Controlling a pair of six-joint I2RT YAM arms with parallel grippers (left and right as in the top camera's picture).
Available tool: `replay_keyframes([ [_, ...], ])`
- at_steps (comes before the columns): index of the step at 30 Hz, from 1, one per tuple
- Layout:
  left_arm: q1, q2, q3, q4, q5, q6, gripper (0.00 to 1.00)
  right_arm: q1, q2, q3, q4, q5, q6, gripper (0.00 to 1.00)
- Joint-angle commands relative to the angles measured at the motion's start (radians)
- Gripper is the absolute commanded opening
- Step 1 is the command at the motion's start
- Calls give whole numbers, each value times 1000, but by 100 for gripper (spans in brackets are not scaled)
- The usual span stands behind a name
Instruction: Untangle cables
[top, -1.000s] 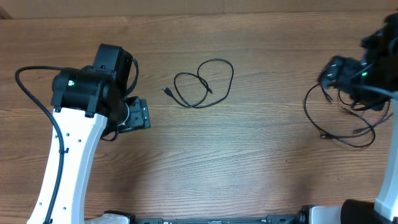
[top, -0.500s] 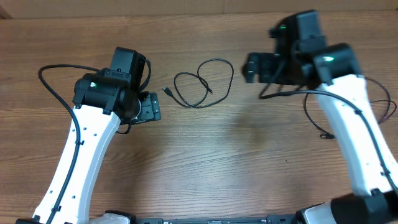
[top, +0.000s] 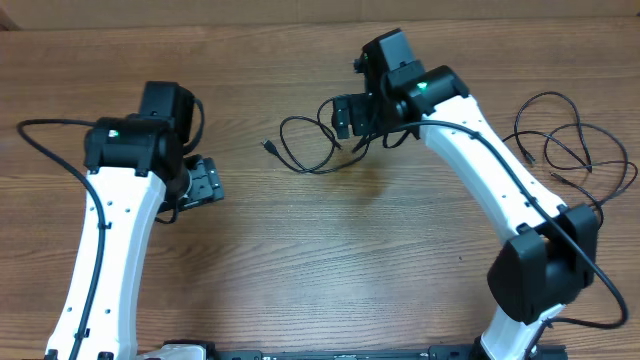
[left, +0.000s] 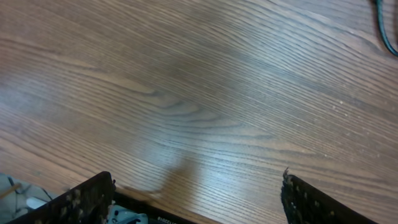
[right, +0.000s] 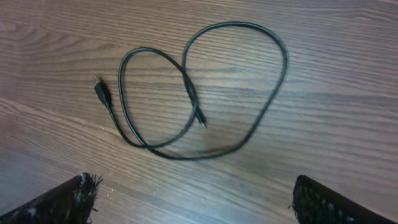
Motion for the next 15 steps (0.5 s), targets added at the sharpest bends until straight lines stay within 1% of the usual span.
replay_keyframes([
  [1,10,-7,-2,2,10,-3,86,27,37,-8,18,6,52,96],
  [4,10,-7,-2,11,16,-3,89,55,79,-8,18,5,150,90],
  [6,10,-7,-2,17,27,-3,89,79,111,-8,19,6,188,89],
  [7,10,-7,-2,18,35,-3,89,91,128,-8,23,9,203,87],
  [15,10,-7,-2,17,39,-3,89,169,227,-8,82,60,354,85],
])
